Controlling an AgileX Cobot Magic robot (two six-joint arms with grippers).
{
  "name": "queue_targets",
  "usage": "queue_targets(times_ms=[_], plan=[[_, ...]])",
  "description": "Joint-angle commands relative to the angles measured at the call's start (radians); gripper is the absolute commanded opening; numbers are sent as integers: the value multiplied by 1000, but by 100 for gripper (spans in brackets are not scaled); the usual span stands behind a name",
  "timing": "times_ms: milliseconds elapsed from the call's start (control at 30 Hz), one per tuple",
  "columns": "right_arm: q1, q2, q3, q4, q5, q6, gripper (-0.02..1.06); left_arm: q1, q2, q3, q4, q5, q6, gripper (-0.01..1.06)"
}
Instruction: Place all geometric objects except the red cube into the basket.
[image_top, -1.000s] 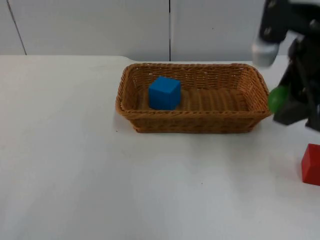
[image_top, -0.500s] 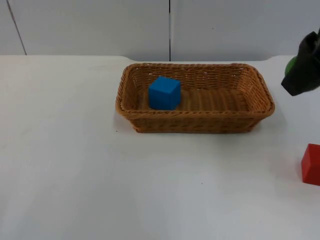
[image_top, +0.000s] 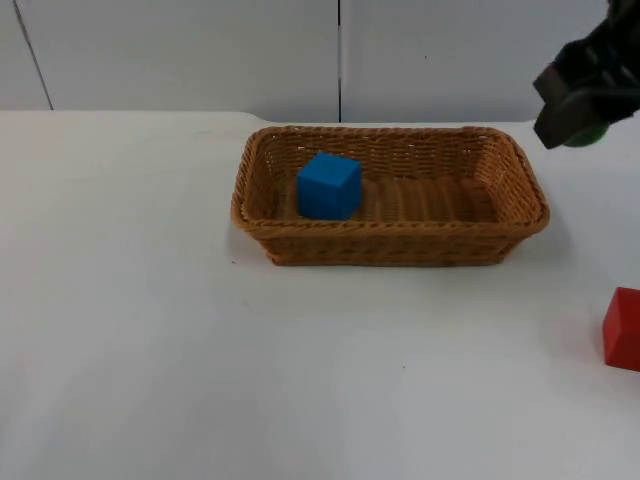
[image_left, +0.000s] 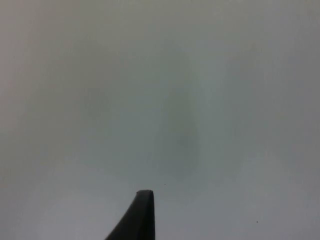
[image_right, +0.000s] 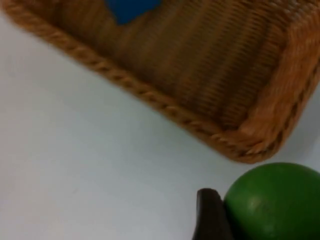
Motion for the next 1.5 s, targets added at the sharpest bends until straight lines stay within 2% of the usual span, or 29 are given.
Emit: queue_targets(times_ms=[0, 100, 133, 267, 300, 467, 733, 867, 900, 1000, 1033, 1133, 1267, 1467], plan=[[-34, 83, -90, 1, 37, 6, 0, 4, -5, 3, -8, -2, -2, 100], [-43, 217, -242, -12, 113, 9, 0, 4, -5, 3, -8, -2, -2, 100], [-43, 217, -242, -12, 113, 9, 0, 4, -5, 3, -8, -2, -2, 100], [-41, 437, -517, -12, 213, 1, 0, 4, -5, 3, -8, -2, -2, 100], [-41, 437, -517, -12, 213, 1, 0, 4, -5, 3, -8, -2, -2, 100], [-41, 628, -758, -12, 256, 3, 0, 4, -5, 3, -8, -12, -2, 100], [-39, 716, -814, 11, 238, 1, 1, 4, -5, 3, -5, -12, -2, 100], [-39, 735, -814, 36, 238, -25, 19, 4, -5, 3, -5, -12, -2, 100], [-39, 735, -814, 36, 238, -25, 19, 4, -5, 3, -5, -12, -2, 100], [-39, 740, -814, 56, 234, -29, 44, 4, -5, 3, -5, -12, -2, 100], [-39, 740, -814, 62, 234, -32, 47, 4, -5, 3, -5, -12, -2, 100], [-39, 738, -814, 84, 244, -40, 68, 4, -5, 3, -5, -12, -2, 100], [-39, 729, -814, 95, 258, -40, 75, 4, -5, 3, -5, -12, -2, 100], [-39, 639, -814, 102, 264, -50, 75, 4, -5, 3, -5, -14, -2, 100]])
